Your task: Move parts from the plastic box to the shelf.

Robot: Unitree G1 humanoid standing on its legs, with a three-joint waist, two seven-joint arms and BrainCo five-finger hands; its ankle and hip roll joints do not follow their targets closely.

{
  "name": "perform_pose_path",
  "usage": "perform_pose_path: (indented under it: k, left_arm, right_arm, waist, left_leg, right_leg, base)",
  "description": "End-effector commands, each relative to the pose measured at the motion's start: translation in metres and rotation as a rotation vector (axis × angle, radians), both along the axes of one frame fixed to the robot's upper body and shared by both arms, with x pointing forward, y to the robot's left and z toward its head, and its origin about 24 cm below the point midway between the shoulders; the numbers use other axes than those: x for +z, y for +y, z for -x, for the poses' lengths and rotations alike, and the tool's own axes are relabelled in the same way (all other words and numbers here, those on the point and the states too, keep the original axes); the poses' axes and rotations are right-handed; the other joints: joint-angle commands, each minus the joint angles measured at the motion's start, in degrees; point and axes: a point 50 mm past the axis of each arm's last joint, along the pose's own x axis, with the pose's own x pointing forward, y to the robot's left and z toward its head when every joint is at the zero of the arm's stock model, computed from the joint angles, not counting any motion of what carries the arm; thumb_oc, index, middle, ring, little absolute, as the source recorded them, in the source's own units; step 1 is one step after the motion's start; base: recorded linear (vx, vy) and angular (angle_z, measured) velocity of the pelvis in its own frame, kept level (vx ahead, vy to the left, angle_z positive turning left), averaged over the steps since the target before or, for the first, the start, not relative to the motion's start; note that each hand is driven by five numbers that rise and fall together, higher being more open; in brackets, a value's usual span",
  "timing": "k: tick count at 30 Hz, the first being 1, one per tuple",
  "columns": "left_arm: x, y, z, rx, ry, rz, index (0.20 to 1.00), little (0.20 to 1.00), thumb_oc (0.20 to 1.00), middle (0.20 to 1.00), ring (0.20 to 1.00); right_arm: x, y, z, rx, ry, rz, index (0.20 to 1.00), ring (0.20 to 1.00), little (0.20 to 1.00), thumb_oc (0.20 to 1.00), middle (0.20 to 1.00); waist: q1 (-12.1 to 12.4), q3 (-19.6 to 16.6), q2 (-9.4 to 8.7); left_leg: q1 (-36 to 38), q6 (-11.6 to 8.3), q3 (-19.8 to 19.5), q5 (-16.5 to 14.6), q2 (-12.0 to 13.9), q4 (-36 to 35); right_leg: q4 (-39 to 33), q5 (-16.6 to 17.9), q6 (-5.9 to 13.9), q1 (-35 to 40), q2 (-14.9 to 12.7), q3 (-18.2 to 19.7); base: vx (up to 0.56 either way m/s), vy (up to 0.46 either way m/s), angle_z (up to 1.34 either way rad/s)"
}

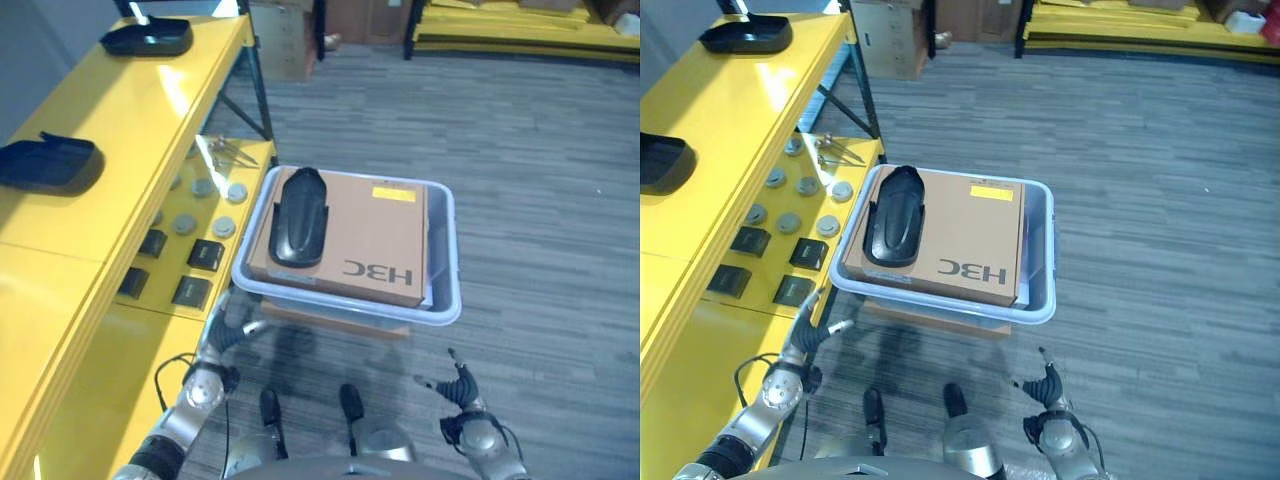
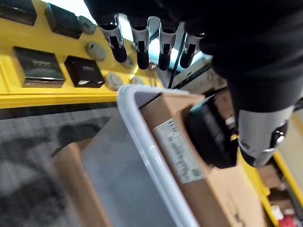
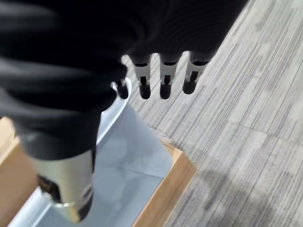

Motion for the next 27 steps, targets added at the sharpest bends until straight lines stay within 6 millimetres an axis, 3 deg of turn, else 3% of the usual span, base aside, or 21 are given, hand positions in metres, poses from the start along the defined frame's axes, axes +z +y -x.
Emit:
perform_pose_path:
  k: [1,2,3,7,9,10,13,14,15,20,27]
  left_arm:
    - [-0.006,0.021,0.003,0.047,0.005,-0.086,1.0,1.0,1.0,1.0,1.0]
    - [-0.02,0.026,0.009,0.089,0.073,-0.123,1.0,1.0,1.0,1.0,1.0]
    - [-0.02,0.025,0.008,0.088,0.073,-0.122,1.0,1.0,1.0,1.0,1.0]
    - [-0.046,0.039,0.026,0.228,0.245,-0.097,1.0,1.0,1.0,1.0,1.0]
    - [-0.051,0.046,0.03,0.232,0.3,-0.116,1.0,1.0,1.0,1.0,1.0]
    - [-0.056,0.051,0.035,0.233,0.348,-0.125,1.0,1.0,1.0,1.0,1.0]
    - [-0.056,0.055,0.033,0.23,0.365,-0.136,1.0,1.0,1.0,1.0,1.0]
    - [-0.054,0.056,0.031,0.217,0.354,-0.141,1.0,1.0,1.0,1.0,1.0]
    - [-0.053,0.056,0.031,0.217,0.353,-0.141,1.0,1.0,1.0,1.0,1.0]
    - [-0.055,0.056,0.032,0.216,0.373,-0.111,1.0,1.0,1.0,1.0,1.0]
    - [-0.06,0.04,0.034,0.126,0.408,-0.103,1.0,1.0,1.0,1.0,1.0]
  right_arm:
    - [0.049,0.024,-0.036,0.184,-0.327,0.087,1.0,1.0,1.0,1.0,1.0]
    - [0.08,0.03,-0.046,0.221,-0.511,0.115,1.0,1.0,1.0,1.0,1.0]
    - [0.081,0.03,-0.046,0.221,-0.511,0.117,1.0,1.0,1.0,1.0,1.0]
    - [0.14,0.039,-0.066,0.243,-0.825,0.15,1.0,1.0,1.0,1.0,1.0]
    - [0.16,0.046,-0.089,0.276,-0.885,0.124,1.0,1.0,1.0,1.0,1.0]
    - [0.171,0.05,-0.105,0.253,-0.914,0.025,1.0,1.0,1.0,1.0,1.0]
    - [0.181,0.054,-0.123,0.249,-0.923,-0.047,1.0,1.0,1.0,1.0,1.0]
    - [0.193,0.053,-0.14,0.215,-0.949,-0.062,1.0,1.0,1.0,1.0,1.0]
    - [0.193,0.053,-0.141,0.216,-0.95,-0.062,1.0,1.0,1.0,1.0,1.0]
    - [0.205,0.048,-0.182,0.105,-0.917,0.017,1.0,1.0,1.0,1.0,1.0]
    - [0.221,0.042,-0.215,0.072,-0.826,0.177,1.0,1.0,1.0,1.0,1.0]
  waist:
    - [0.98,-2.56,-1.18]
    - [0.84,-2.61,-1.38]
    - [0.89,-2.68,-1.31]
    - [0.95,-2.07,-1.44]
    - [2.05,-1.65,-1.59]
    - [2.99,-1.21,-1.73]
    - [3.89,-0.55,-1.85]
    - [4.84,0.29,-1.71]
    - [4.77,0.26,-1.71]
    - [7.06,0.65,-1.69]
    - [9.04,0.92,-1.5]
  left_leg:
    - [1.13,-1.48,0.61,-4.63,0.33,-0.05]
    - [0.57,-1.34,1.47,-4.93,0.11,-0.05]
    - [0.5,-1.33,1.47,-4.93,0.09,-0.05]
    - [-0.8,-1.01,2.17,-4.85,-0.26,-0.05]
    - [-2.02,-0.91,2.11,-4.6,-0.32,-0.05]
    - [-2.97,-0.96,1.77,-4.3,-0.33,-0.05]
    - [-4.26,-1.19,1.22,-3.72,-0.28,-0.05]
    - [-5.8,-1.45,0.49,-3.18,-0.34,-0.05]
    - [-5.9,-1.45,0.45,-3.15,-0.35,-0.05]
    - [-8.38,-1.94,-0.8,-2.09,-0.33,-0.05]
    - [-9.33,-2.06,-2.0,-1.69,-0.5,-0.05]
  right_leg:
    - [0.61,-1.61,5.39,-2.35,-4.15,0.15]
    - [0.34,-1.13,5.89,-3.34,-4.68,0.27]
    - [0.35,-1.14,5.91,-3.42,-4.69,0.28]
    - [0.13,-0.17,6.53,-5.42,-5.28,0.1]
    - [0.13,0.28,6.55,-6.67,-5.39,-0.16]
    - [0.13,0.62,6.51,-7.38,-5.4,-0.37]
    - [0.13,0.8,6.17,-8.33,-5.3,-0.7]
    - [0.13,1.03,6.05,-9.34,-5.22,-1.18]
    - [0.13,1.04,6.04,-9.42,-5.22,-1.22]
    - [0.13,1.54,5.77,-11.21,-5.0,-2.6]
    - [0.13,1.53,5.51,-11.31,-4.85,-3.38]
  base:
    - [-0.04,0.141,-0.37]
    - [-0.02,0.091,-0.34]
    - [-0.01,0.083,-0.26]
    - [-0.03,0.043,0.01]
    - [-0.06,0.01,-0.05]
    - [-0.06,-0.014,-0.05]
    - [-0.06,-0.022,0.06]
    - [-0.07,-0.028,0.23]
    - [-0.06,-0.021,0.24]
    - [-0.02,-0.031,0.17]
    - [0.01,-0.006,0.14]
